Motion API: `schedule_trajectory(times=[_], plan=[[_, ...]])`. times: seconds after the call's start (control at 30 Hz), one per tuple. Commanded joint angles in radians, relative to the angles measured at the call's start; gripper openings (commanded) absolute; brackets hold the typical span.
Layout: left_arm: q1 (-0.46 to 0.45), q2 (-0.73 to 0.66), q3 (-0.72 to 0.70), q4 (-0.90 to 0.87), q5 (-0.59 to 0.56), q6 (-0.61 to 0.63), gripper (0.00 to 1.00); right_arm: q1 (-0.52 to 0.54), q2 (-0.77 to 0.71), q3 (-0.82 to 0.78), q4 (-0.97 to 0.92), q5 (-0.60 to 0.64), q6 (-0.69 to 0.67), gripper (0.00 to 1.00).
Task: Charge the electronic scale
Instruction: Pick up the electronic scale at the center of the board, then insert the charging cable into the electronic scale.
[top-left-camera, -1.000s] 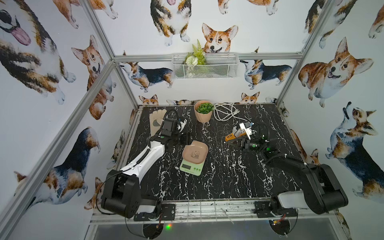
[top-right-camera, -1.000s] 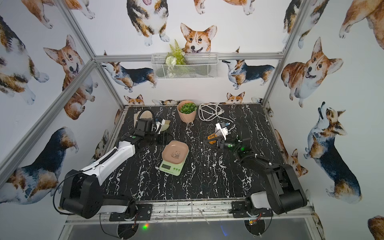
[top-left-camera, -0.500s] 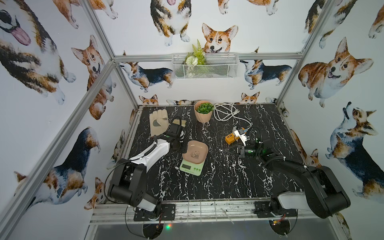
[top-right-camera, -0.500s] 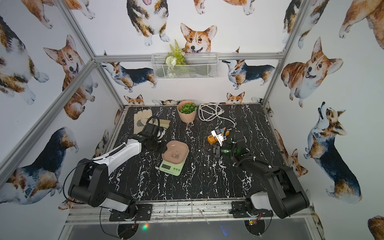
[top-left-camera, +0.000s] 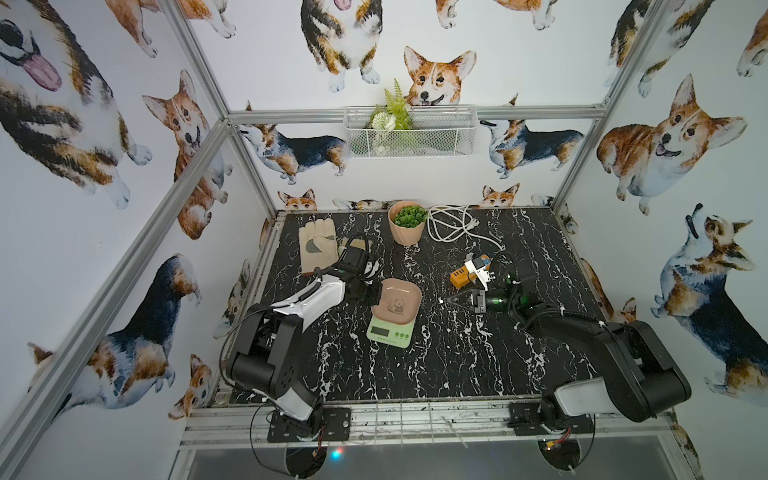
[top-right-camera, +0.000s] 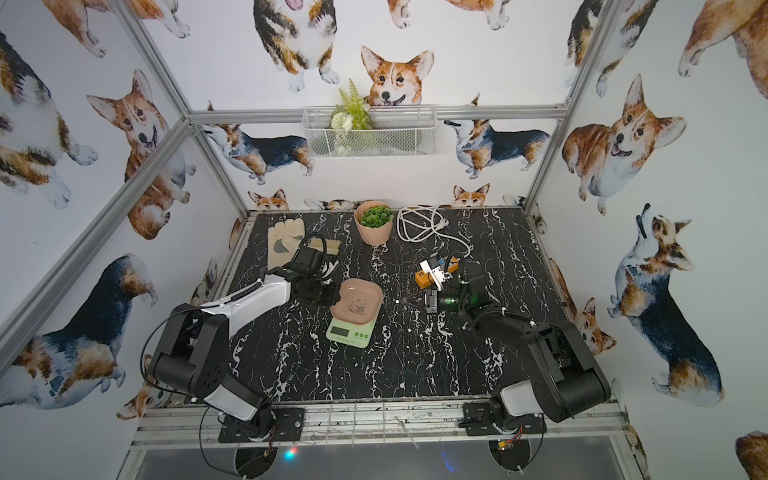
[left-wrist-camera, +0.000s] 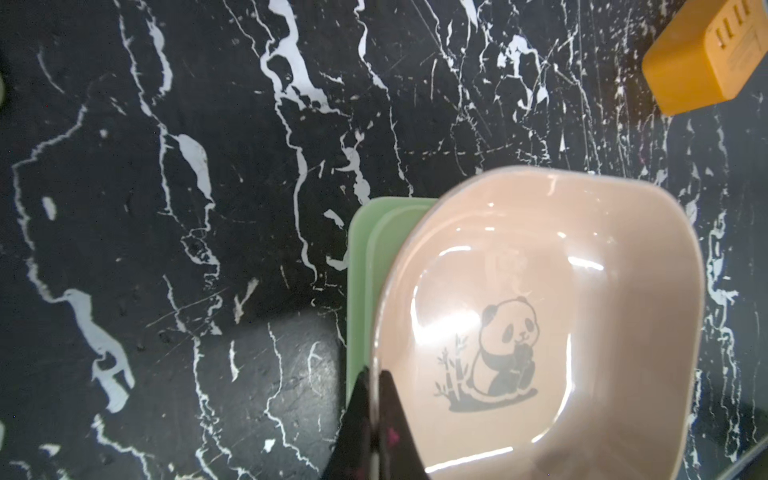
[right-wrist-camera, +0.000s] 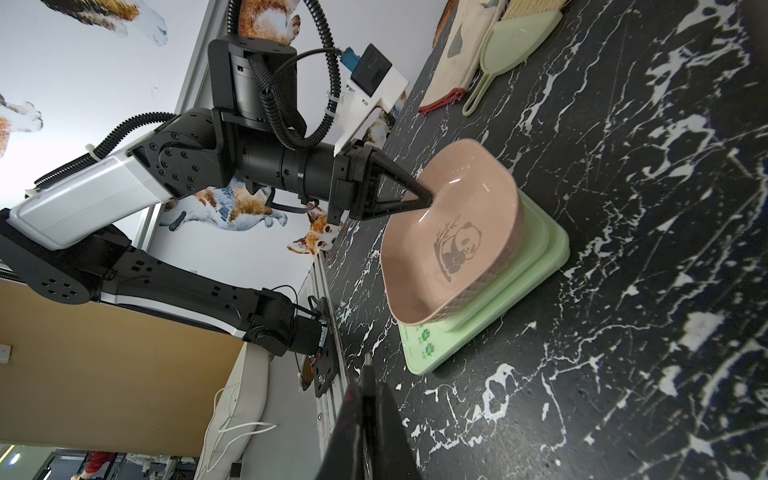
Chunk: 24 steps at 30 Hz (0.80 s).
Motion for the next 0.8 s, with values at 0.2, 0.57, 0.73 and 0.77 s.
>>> schedule_trajectory(times=[0.2, 0.57, 0.73, 0.77], plan=[[0.015, -0.096, -0.036, 0.200, 0.227, -0.157, 0.00, 0.002, -0.038, -0.003, 0.021, 0.050, 0.019, 0.00], [0.039, -0.221, -0.059, 0.326, 0.305, -0.352, 0.00, 0.006, -0.081, -0.009, 0.088, 0.068, 0.096, 0.00], [0.042, -0.260, -0.063, 0.363, 0.324, -0.401, 0.00, 0.036, -0.092, -0.003, 0.087, 0.081, 0.097, 0.00], [0.043, -0.264, -0.062, 0.371, 0.336, -0.408, 0.00, 0.041, -0.091, -0.001, 0.087, 0.082, 0.098, 0.00]])
